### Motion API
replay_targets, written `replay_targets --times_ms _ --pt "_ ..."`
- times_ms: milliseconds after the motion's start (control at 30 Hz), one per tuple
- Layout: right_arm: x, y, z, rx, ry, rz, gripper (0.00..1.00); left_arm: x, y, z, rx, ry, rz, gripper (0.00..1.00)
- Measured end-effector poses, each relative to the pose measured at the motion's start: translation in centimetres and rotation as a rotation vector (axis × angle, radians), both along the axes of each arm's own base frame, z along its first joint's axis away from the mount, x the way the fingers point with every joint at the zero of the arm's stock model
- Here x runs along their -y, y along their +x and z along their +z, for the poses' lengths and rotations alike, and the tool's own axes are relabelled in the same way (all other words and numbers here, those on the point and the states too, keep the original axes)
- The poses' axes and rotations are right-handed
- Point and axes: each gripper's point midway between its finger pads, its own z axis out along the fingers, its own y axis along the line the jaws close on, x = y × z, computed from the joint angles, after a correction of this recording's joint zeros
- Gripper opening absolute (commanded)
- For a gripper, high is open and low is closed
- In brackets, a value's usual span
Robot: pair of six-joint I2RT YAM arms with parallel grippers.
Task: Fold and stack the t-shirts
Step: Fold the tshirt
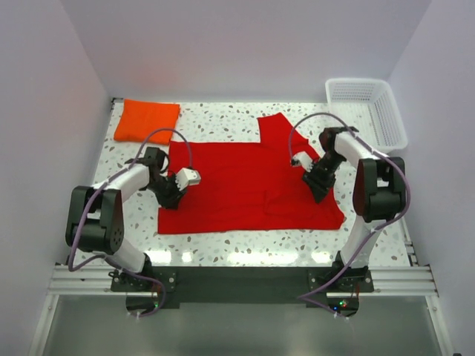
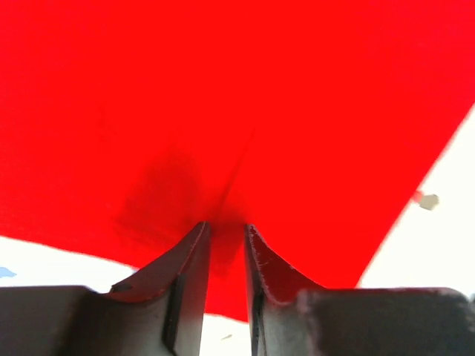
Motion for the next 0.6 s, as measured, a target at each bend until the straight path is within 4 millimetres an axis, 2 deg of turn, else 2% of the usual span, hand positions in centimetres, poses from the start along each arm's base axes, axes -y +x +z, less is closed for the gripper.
replay_targets --times_ms 67,100,200,300,367,433,533,600 --pt "-1.0 2.8 1.9 0.073 0.056 -0.07 0.46 0.0 0.0 1.0 -0.034 -0.018 0.013 0.32" --pt "-1.4 4.8 3.2 0.13 0.085 -0.114 0.46 0.2 1.0 1.9 -0.025 -0.038 0.02 0.34" --pt "-2.2 11.3 7.2 0.331 0.156 -0.263 0.49 0.6 6.4 5.6 0.092 -0.093 0.065 0.36" --pt "-2.6 16.7 9.6 0.487 0.208 -0.396 0.51 0.8 11.7 9.4 0.224 -0.142 0.118 0.36" --pt "-2.9 19.7 9.9 0.54 0.232 -0.469 0.51 0.8 14.4 11.1 0.288 -0.166 0.153 0.36" --pt "-3.1 22.8 9.2 0.57 0.246 -0.523 0.52 0.8 16.2 11.7 0.316 -0.181 0.186 0.36" --pt "-3.3 26.4 7.3 0.595 0.256 -0.562 0.55 0.7 18.2 11.5 0.321 -0.201 0.239 0.36" --pt "-3.5 27.6 5.2 0.583 0.256 -0.573 0.57 0.4 19.1 10.7 0.312 -0.205 0.27 0.37"
